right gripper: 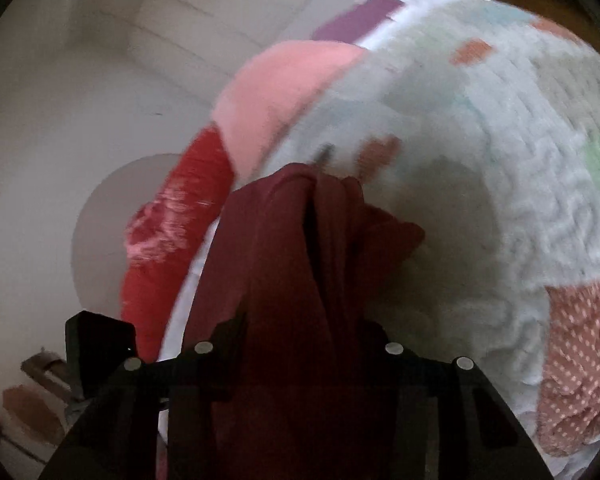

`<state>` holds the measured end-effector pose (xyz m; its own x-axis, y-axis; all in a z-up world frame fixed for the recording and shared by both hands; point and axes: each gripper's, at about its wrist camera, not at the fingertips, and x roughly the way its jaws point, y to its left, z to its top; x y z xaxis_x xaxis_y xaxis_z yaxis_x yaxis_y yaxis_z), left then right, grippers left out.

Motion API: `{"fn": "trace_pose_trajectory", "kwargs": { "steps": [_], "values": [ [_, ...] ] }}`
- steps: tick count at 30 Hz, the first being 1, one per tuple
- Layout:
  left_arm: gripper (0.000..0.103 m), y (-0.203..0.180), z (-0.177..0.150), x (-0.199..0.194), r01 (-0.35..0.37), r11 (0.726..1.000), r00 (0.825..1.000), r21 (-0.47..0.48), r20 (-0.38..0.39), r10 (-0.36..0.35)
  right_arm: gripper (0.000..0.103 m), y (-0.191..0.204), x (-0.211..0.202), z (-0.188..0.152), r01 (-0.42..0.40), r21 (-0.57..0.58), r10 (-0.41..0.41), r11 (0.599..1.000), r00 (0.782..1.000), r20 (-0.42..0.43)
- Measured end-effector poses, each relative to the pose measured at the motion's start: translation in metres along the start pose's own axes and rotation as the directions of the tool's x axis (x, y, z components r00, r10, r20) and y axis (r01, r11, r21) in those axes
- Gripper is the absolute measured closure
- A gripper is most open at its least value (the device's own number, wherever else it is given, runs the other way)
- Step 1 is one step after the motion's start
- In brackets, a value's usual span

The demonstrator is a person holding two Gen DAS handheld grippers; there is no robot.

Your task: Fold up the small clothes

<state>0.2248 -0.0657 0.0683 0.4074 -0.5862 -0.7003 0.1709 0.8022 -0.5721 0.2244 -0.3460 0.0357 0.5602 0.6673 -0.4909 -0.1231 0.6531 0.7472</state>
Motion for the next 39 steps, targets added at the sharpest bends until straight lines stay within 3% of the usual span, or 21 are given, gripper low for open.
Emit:
{"fn": "trace_pose_trajectory", "kwargs": {
  "steps": [2, 4, 5, 6, 7, 10, 13, 15, 16, 17, 19, 22, 26, 29, 31, 33, 35, 39],
  "values": [
    [0.037, -0.002, -0.001, 0.008, -0.158, 0.986, 0.987, 0.048, 0.014, 0.157, 0.056, 0.008, 0.003, 0.004, -0.008, -0.031, 0.009, 0.999, 1.000, 0.021],
    [0.036, 0.001, -0.008, 0.022, -0.257, 0.963, 0.966, 0.081, -0.004, 0.258, 0.048, 0.005, 0.015, 0.004, 0.037, -0.045, -0.036, 0.998, 0.999, 0.019],
    [0.036, 0.004, -0.011, 0.025, -0.244, 0.966, 0.969, 0.084, -0.004, 0.245, 0.039, -0.001, 0.024, 0.001, 0.103, -0.048, -0.103, 0.994, 0.995, 0.005],
    [0.036, 0.007, -0.015, 0.023, -0.222, 0.973, 0.975, 0.067, 0.003, 0.222, 0.036, -0.009, 0.032, -0.004, 0.198, -0.056, -0.199, 0.979, 0.980, -0.008],
    [0.036, 0.009, -0.017, 0.019, -0.210, 0.976, 0.978, 0.050, 0.008, 0.210, 0.034, -0.014, 0.035, -0.006, 0.230, -0.058, -0.232, 0.971, 0.973, -0.014],
    [0.036, 0.003, -0.026, 0.001, -0.216, 0.976, 0.975, 0.024, 0.053, 0.214, 0.034, -0.010, 0.012, -0.015, 0.209, -0.030, -0.208, 0.977, 0.978, 0.034],
    [0.036, -0.001, -0.050, -0.016, -0.238, 0.971, 0.966, 0.028, 0.109, 0.234, 0.048, 0.023, -0.027, -0.023, 0.237, -0.116, -0.219, 0.964, 0.964, 0.151],
    [0.033, 0.004, -0.068, -0.020, -0.244, 0.970, 0.963, 0.014, 0.121, 0.241, 0.067, 0.047, -0.047, -0.032, 0.234, -0.188, -0.195, 0.954, 0.959, 0.205],
    [0.030, 0.006, -0.076, -0.018, -0.251, 0.968, 0.961, 0.011, 0.124, 0.248, 0.071, 0.057, -0.053, -0.040, 0.227, -0.220, -0.181, 0.949, 0.960, 0.212],
    [0.030, 0.010, -0.079, -0.016, -0.256, 0.967, 0.960, 0.013, 0.118, 0.252, 0.077, 0.062, -0.054, -0.049, 0.218, -0.242, -0.171, 0.945, 0.965, 0.201],
    [0.030, 0.009, -0.083, -0.018, -0.257, 0.966, 0.961, 0.015, 0.106, 0.254, 0.077, 0.057, -0.044, -0.065, 0.215, -0.249, -0.180, 0.944, 0.971, 0.156],
    [0.030, -0.007, -0.093, -0.041, -0.301, 0.951, 0.945, 0.071, 0.157, 0.288, 0.081, 0.029, -0.014, -0.079, 0.282, -0.201, -0.275, 0.938, 0.959, 0.064],
    [0.030, -0.037, -0.114, -0.087, -0.390, 0.911, 0.888, 0.136, 0.318, 0.333, 0.078, 0.037, -0.038, -0.085, 0.284, -0.163, -0.265, 0.945, 0.956, 0.127],
    [0.024, -0.060, -0.135, -0.120, -0.465, 0.873, 0.820, 0.145, 0.443, 0.363, 0.073, 0.053, -0.061, -0.098, 0.294, -0.170, -0.266, 0.941, 0.949, 0.167],
    [0.016, -0.070, -0.147, -0.142, -0.513, 0.850, 0.760, 0.121, 0.525, 0.383, 0.068, 0.061, -0.073, -0.108, 0.308, -0.183, -0.276, 0.934, 0.944, 0.183],
    [0.006, -0.080, -0.158, -0.165, -0.549, 0.832, 0.695, 0.080, 0.598, 0.401, 0.055, 0.068, -0.087, -0.124, 0.330, -0.182, -0.296, 0.926, 0.936, 0.190],
    [0.003, -0.087, -0.166, -0.187, -0.566, 0.824, 0.637, 0.037, 0.653, 0.409, 0.054, 0.071, -0.097, -0.139, 0.340, -0.178, -0.305, 0.923, 0.932, 0.198],
    [0.002, -0.090, -0.177, -0.215, -0.577, 0.816, 0.586, -0.035, 0.678, 0.444, 0.054, 0.082, -0.110, -0.160, 0.378, -0.203, -0.338, 0.903, 0.918, 0.208]
  ]
}}
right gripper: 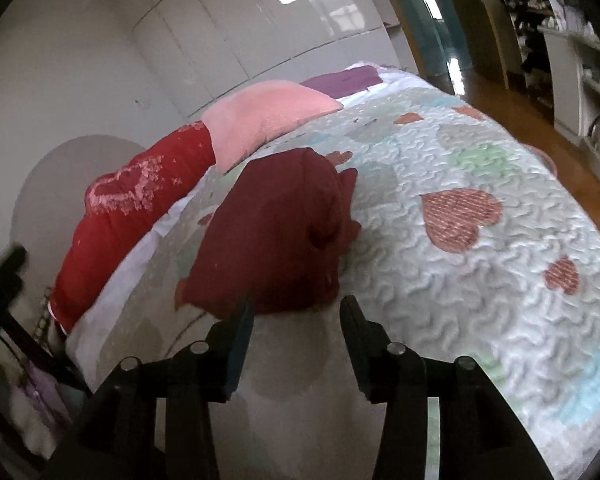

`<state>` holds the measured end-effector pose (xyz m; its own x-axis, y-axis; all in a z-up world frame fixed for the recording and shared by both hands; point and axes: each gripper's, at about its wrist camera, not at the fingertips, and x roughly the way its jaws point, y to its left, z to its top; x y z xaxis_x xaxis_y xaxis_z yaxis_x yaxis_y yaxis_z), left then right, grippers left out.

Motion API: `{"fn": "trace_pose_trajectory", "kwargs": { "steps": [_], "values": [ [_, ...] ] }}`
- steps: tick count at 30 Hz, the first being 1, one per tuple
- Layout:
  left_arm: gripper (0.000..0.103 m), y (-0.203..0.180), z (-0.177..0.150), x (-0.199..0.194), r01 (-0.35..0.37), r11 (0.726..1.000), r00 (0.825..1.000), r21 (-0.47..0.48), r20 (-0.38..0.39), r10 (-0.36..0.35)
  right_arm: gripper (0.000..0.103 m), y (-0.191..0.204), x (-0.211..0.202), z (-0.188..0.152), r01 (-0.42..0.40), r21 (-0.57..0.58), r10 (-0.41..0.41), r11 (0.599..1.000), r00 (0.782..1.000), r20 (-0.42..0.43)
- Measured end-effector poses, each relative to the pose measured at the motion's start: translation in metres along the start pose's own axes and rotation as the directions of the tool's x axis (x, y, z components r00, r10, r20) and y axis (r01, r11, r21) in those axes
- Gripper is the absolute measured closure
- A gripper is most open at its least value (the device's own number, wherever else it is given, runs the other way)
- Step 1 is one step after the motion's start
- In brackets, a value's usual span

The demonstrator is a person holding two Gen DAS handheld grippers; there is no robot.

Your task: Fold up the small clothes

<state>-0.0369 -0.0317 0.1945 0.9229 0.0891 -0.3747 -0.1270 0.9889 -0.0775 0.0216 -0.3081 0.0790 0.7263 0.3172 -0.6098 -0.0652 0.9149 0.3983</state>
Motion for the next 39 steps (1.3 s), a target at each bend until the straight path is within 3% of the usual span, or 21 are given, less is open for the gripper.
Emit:
{"fn": "trace_pose_trajectory", "kwargs": {
  "steps": [2, 9, 15, 19, 22, 26, 32, 39],
  "values": [
    [0.001, 0.006, -0.001, -0.011, -0.022, 1.000, 1.000, -0.016, 0.007, 0.022, 0.050, 0.006, -0.011, -0.005, 0.021, -0.024, -0.020, 0.999, 1.000, 0.008],
    [0.000, 0.029, -0.010, -0.035, 0.019, 0.998, 1.000, -0.068, -0.022, -0.020, 0.041, 0.031, -0.036, -0.014, 0.039, -0.076, -0.037, 0.996, 0.999, 0.027],
    [0.000, 0.042, -0.021, -0.032, -0.030, 0.997, 0.995, -0.071, -0.099, 0.023, 0.036, 0.067, -0.049, -0.027, 0.063, -0.169, -0.060, 0.984, 0.998, 0.025],
    [0.000, 0.050, -0.026, -0.028, -0.017, 0.994, 0.993, -0.106, -0.120, 0.004, 0.032, 0.089, -0.050, -0.034, 0.094, -0.262, -0.090, 0.960, 0.996, 0.026],
    [0.000, 0.051, -0.031, -0.024, 0.032, 0.993, 0.988, -0.117, -0.146, -0.049, 0.032, 0.099, -0.046, -0.038, 0.118, -0.304, -0.115, 0.945, 0.993, 0.028],
    [0.000, 0.048, -0.044, -0.007, 0.097, 0.986, 0.964, -0.135, -0.232, -0.127, 0.032, 0.100, -0.040, -0.041, 0.120, -0.293, -0.121, 0.949, 0.993, 0.014],
    [0.000, 0.038, -0.055, 0.000, 0.096, 0.991, 0.954, -0.092, -0.276, -0.118, 0.032, 0.091, -0.026, -0.045, 0.144, -0.263, -0.156, 0.954, 0.987, -0.026],
    [0.000, 0.041, -0.060, 0.006, 0.098, 0.987, 0.943, -0.124, -0.307, -0.132, 0.028, 0.092, -0.023, -0.048, 0.151, -0.271, -0.169, 0.951, 0.985, -0.042]
  ]
}}
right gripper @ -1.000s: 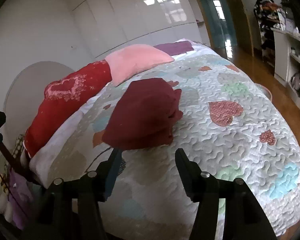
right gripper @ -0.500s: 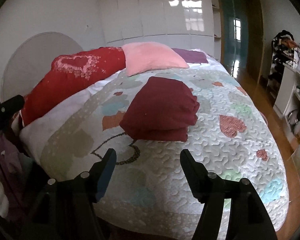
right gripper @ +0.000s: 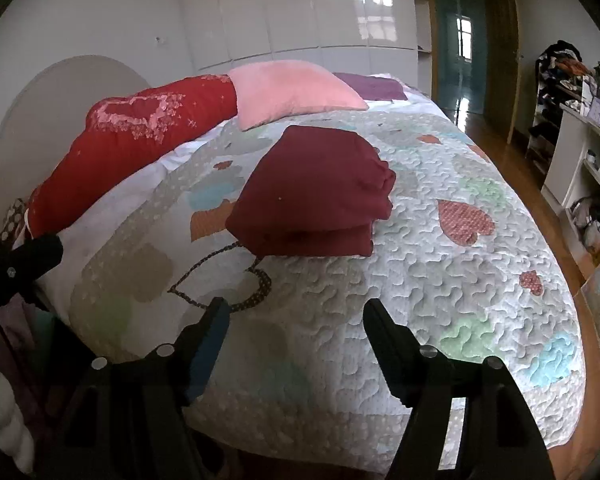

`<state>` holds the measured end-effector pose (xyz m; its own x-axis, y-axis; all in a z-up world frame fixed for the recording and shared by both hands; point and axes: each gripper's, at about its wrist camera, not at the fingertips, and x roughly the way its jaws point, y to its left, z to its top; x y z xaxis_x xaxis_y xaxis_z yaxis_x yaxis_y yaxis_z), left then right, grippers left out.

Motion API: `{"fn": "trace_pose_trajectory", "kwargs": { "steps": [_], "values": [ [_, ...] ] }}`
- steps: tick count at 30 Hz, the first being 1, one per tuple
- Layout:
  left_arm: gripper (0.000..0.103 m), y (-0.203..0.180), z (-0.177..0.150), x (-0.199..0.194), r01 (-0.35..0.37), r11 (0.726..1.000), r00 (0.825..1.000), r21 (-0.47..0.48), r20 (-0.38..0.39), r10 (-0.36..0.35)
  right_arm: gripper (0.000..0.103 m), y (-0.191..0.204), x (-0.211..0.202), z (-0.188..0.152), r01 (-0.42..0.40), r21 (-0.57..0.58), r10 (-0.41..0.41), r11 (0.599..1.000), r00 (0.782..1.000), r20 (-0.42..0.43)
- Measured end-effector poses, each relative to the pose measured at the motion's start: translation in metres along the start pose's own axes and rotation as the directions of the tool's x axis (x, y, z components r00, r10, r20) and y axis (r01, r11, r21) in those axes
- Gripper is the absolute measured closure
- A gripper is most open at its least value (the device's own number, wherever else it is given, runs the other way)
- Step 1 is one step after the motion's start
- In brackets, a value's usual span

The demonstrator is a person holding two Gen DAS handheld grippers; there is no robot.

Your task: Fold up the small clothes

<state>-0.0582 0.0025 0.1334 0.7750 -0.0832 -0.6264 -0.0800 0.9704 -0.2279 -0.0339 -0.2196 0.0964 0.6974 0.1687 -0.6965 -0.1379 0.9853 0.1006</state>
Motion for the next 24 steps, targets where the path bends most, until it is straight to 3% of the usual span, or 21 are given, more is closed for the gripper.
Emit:
{"fn": "trace_pose_trajectory", "kwargs": {
  "steps": [8, 24],
  "values": [
    [0.000, -0.003, -0.005, 0.010, 0.026, 1.000, 0.998, -0.007, -0.050, -0.026, 0.027, -0.001, 0.003, -0.002, 0.015, -0.002, -0.015, 1.000, 1.000, -0.012],
    [0.000, -0.003, -0.010, 0.014, 0.047, 0.999, 0.996, -0.027, -0.070, -0.049, 0.025, 0.000, 0.007, -0.006, 0.026, -0.002, -0.026, 1.000, 0.999, -0.030]
  ]
}}
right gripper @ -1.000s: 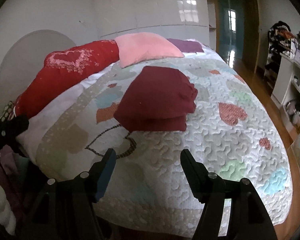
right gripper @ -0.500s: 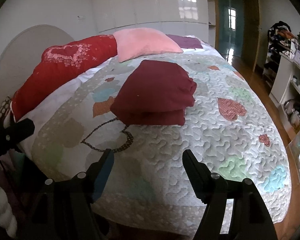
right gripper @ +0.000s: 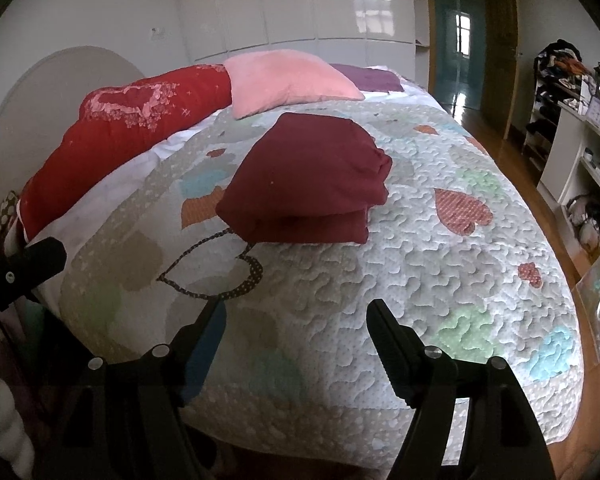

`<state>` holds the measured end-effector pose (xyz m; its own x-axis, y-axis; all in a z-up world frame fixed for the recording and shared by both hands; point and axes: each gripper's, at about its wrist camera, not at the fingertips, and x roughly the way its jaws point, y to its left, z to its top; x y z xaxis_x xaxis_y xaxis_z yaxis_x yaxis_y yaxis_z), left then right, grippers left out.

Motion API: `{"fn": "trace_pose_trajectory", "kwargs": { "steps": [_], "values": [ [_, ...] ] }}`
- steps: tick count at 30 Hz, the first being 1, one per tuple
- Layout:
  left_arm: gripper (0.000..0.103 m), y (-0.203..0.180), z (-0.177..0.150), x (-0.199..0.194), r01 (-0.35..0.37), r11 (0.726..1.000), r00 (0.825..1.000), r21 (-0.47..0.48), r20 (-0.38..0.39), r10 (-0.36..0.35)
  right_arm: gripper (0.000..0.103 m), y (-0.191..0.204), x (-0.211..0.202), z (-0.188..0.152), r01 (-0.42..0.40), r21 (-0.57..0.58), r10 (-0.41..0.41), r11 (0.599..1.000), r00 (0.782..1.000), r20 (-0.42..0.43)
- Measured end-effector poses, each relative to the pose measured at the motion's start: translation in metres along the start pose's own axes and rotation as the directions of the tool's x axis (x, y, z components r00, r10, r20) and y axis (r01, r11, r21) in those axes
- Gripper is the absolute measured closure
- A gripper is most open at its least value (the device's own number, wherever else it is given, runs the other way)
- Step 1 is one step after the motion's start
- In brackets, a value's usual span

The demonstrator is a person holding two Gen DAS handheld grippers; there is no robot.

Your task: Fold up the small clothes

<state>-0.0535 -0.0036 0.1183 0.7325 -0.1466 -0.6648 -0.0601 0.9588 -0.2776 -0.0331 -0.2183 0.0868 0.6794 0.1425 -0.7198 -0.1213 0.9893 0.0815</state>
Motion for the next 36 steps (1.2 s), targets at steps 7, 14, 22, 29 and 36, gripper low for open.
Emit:
{"fn": "trace_pose_trajectory", "kwargs": {
  "steps": [7, 14, 22, 29, 36],
  "values": [
    [0.000, 0.000, -0.003, 0.005, -0.001, 1.000, 1.000, -0.001, -0.017, 0.001, 0.025, -0.001, 0.004, -0.002, 0.018, -0.003, -0.018, 1.000, 1.000, -0.014],
    [0.000, 0.000, -0.004, 0.008, -0.004, 1.000, 1.000, -0.005, -0.027, 0.004, 0.024, -0.009, 0.008, -0.004, 0.039, 0.021, -0.039, 0.999, 0.999, -0.031],
    [0.000, -0.001, -0.005, 0.008, -0.006, 1.000, 1.000, -0.002, -0.028, 0.006, 0.024, -0.009, 0.009, -0.006, 0.040, 0.015, -0.039, 0.999, 0.999, -0.037],
    [0.000, -0.002, -0.008, 0.011, -0.039, 0.999, 0.999, 0.015, -0.026, 0.039, 0.024, -0.010, 0.011, -0.007, 0.040, 0.021, -0.039, 0.999, 0.998, -0.044],
    [0.000, 0.000, -0.008, 0.014, -0.041, 0.999, 0.998, 0.016, -0.035, 0.042, 0.023, -0.011, 0.013, -0.008, 0.038, 0.021, -0.037, 0.999, 0.998, -0.051]
  ]
}}
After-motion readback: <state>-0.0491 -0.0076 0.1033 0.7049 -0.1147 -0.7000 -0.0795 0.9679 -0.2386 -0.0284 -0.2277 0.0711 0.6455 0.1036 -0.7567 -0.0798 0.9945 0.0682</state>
